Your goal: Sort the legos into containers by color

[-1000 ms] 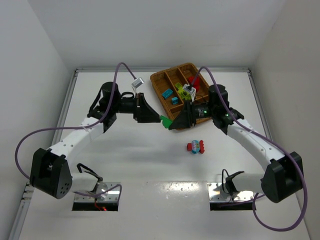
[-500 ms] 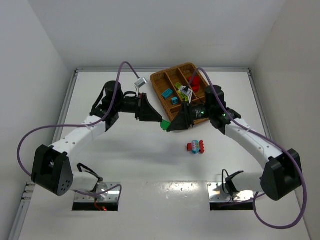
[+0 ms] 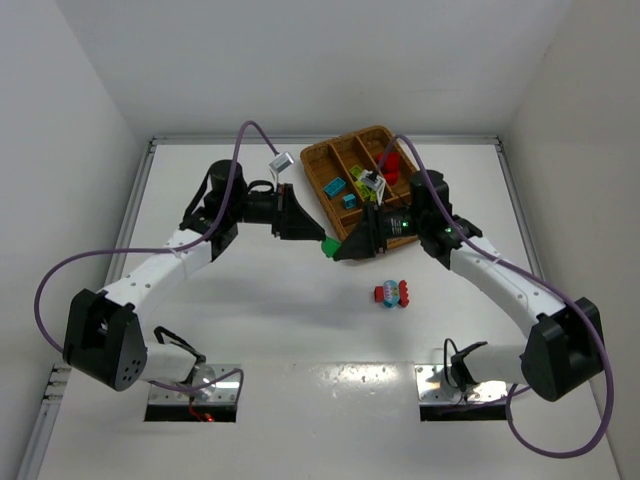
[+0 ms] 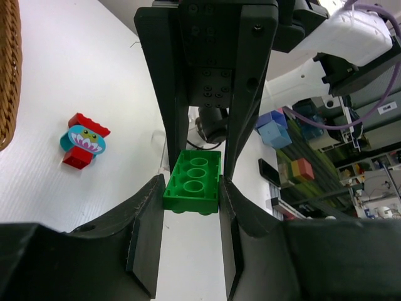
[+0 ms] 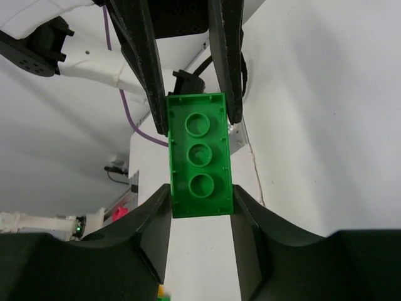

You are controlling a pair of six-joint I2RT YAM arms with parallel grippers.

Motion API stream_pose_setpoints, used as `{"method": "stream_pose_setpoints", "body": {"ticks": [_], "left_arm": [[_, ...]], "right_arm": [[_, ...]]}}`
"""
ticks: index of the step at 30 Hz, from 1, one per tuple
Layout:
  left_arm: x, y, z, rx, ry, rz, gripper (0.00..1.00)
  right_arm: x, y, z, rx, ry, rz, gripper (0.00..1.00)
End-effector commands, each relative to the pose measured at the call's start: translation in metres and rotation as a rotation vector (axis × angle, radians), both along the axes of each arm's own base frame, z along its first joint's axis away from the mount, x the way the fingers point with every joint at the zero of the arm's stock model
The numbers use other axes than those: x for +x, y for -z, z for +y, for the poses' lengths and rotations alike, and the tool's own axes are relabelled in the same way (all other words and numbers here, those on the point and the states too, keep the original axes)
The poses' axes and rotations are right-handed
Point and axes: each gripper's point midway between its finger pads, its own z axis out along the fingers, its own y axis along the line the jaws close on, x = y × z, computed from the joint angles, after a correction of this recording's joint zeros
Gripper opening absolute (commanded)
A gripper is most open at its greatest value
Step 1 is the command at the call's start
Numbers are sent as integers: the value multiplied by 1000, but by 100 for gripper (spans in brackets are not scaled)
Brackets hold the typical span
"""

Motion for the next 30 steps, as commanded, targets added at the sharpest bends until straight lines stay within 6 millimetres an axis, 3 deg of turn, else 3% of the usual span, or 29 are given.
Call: {"method": "stream_pose_setpoints", "body": {"ticks": [1, 9, 13, 15, 17, 19, 21, 22, 23, 25, 26, 28, 30], "left_arm": [[10, -13, -4, -12, -41, -56, 0], [10, -16, -4, -15, -50, -65, 0], [12, -17, -4, -18, -59, -74, 0], [12, -17, -4, -18, -59, -74, 0], [13, -17, -4, -18, -69, -64, 0], [16, -17, -4, -16, -82, -64, 0], [17, -17, -4, -15, -92, -65, 0], [20, -17, -4, -14, -104, -65, 0], [21, -15, -4, -9, -116, -49, 0], [21, -18, -4, -8, -116, -47, 0], [25, -17, -2, -7, -135, -48, 0], [28, -17, -2, -5, -148, -48, 0], [30, -17, -2, -4, -162, -49, 0]], "right_arm": [[4, -24, 5, 54, -10, -69, 43], [6, -23, 6, 64, 1, -77, 41], [2, -20, 7, 67, -4, -50, 45], [4, -18, 8, 65, 8, -52, 39], [3, -19, 10, 68, 9, -51, 27], [5, -19, 10, 65, 22, -40, 24], [11, -13, 11, 30, 54, -29, 23], [12, 0, 8, -25, 75, -9, 22], [25, 2, 6, -70, 144, -30, 19], [31, 34, -3, -229, 200, 6, 19], [36, 35, -4, -276, 224, -12, 16], [44, 59, -15, -414, 283, -5, 15], [48, 63, -18, -451, 310, -26, 14]]}}
